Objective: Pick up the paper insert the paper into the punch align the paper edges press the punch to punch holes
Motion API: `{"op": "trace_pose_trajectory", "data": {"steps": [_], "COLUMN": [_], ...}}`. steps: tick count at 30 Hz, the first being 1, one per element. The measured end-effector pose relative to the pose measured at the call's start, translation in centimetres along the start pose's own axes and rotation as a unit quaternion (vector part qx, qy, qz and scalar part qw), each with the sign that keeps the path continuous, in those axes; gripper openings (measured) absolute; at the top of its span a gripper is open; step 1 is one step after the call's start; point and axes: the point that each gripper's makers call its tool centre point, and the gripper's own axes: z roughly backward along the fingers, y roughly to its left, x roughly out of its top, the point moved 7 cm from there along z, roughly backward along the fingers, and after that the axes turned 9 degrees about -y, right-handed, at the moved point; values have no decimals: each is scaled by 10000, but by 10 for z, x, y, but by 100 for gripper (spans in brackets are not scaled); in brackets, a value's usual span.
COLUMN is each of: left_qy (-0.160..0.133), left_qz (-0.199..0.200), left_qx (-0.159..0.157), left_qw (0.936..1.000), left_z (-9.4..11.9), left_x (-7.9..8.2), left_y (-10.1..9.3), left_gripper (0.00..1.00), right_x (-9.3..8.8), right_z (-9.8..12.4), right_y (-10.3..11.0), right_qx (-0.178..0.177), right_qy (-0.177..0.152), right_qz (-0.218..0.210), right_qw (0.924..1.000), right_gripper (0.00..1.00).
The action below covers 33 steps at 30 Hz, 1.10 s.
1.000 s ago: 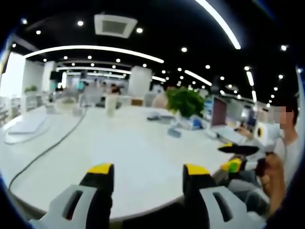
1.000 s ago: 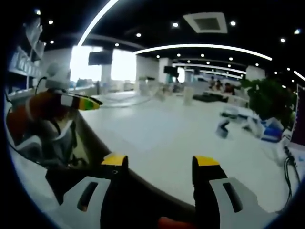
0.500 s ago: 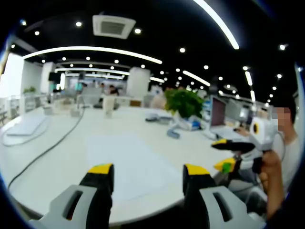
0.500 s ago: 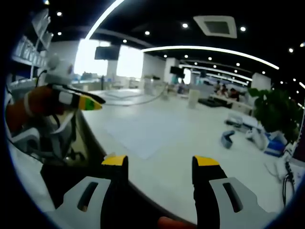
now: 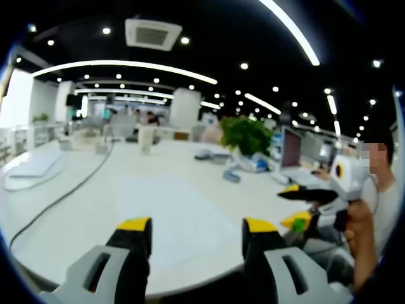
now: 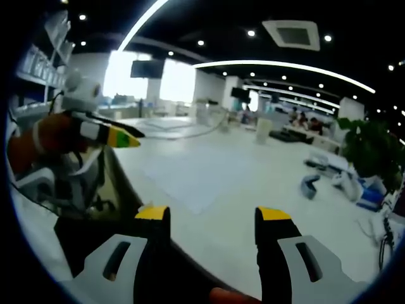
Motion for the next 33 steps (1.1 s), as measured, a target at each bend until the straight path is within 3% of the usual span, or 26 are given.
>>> {"op": "trace_pose_trajectory", "data": {"steps": [12,22,33], "left_qy": [-102,-135,62], "left_qz": [-202,-356,-461], "left_qx": [-96,-80,17], "left_qw": [9997,9992,9989], "left_z": [-4,-16,-9], "left_x": [1,-5,-21], "left_y": [5,30,54], "left_gripper": [58,58,59], "right_x": [-11,-14,-13], "right_z": [-8,-24,-42], "right_y": [4,7,11], "right_qx": [-57,38,166], "right_qy": [-7,151,284], "right_qz": [-10,-90,-138], "right_qw": [10000,9998,9994], "right_gripper": [54,53,53]}}
